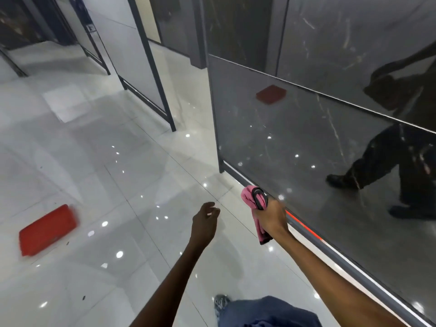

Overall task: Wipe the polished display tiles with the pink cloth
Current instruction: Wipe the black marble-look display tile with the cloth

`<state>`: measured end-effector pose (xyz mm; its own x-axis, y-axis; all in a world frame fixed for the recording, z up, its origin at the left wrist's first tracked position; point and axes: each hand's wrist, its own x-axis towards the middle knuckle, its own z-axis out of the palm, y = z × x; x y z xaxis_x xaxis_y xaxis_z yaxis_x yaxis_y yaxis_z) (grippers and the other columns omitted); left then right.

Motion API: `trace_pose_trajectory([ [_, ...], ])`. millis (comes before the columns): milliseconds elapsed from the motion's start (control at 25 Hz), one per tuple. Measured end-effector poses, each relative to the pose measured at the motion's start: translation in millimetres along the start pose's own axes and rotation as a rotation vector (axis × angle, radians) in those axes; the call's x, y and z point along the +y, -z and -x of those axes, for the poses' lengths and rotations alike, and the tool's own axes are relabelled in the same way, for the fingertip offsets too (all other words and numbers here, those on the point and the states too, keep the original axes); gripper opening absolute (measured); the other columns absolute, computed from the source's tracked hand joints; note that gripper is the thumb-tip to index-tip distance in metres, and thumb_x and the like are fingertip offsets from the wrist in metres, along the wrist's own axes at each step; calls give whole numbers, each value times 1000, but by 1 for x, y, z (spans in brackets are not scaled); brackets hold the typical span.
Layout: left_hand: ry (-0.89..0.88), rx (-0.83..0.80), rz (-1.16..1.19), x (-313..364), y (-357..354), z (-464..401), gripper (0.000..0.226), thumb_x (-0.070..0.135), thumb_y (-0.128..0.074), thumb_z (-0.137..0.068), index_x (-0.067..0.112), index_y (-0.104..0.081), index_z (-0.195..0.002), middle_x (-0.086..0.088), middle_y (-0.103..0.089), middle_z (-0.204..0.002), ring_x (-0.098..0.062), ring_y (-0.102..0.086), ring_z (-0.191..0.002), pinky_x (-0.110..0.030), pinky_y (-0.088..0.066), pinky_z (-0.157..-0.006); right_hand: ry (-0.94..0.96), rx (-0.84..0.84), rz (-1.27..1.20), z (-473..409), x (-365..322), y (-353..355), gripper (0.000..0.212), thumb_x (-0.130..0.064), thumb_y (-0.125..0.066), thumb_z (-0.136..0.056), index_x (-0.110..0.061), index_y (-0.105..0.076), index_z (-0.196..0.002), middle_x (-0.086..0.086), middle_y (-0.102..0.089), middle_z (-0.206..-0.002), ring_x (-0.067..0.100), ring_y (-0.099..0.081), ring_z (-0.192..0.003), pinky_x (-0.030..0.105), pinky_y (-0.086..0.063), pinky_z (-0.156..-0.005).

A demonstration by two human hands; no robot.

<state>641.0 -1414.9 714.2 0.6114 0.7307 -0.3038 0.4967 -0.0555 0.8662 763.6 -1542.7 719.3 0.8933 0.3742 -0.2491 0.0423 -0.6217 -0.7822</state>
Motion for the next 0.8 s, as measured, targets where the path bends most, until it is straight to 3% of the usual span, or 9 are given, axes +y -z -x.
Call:
trace_pose_trajectory([
  [160,21,10,3,21,61,-95,33,22,-49,-101,15,-53,-133,-3,-60,-124,-12,-51,-99,-19,-37,-72,41,4,20,-71,-76,-60,6,-5,-62,-83,-4,-60,-89,3,-59,-75,21,-55,-69,24,-41,-57],
  [280,14,0,-9,24,95,-158,33,22,-49,-101,14,-55,-132,-6,-61,-126,-15,-52,-104,-22,-37,-83,81,-5,76,-115,-123,-96,5,-4,-61,-86,-5,-58,-90,3,-57,-78,18,-51,-67,11,-34,-46],
  [360,18,-13,-10,25,111,-204,32,20,-49,-100,12,-56,-131,-9,-61,-127,-17,-53,-107,-26,-40,-89,80,19,112,-144,-149,-118,8,-4,-59,-86,-2,-61,-94,3,-57,-79,18,-51,-67,17,-37,-54],
  [640,-159,-193,-136,55,171,-397,33,17,-48,-100,8,-56,-131,-9,-60,-129,-21,-55,-112,-23,-38,-88,14,227,76,-256,-240,-194,10,-3,-59,-85,0,-62,-94,12,-65,-85,21,-55,-68,24,-44,-61],
  [800,-298,-311,-237,97,192,-497,35,16,-47,-101,6,-53,-133,-11,-59,-131,-23,-56,-114,-17,-35,-81,-60,360,29,-304,-288,-219,12,-1,-59,-84,-2,-65,-95,11,-67,-84,23,-60,-71,20,-44,-59],
])
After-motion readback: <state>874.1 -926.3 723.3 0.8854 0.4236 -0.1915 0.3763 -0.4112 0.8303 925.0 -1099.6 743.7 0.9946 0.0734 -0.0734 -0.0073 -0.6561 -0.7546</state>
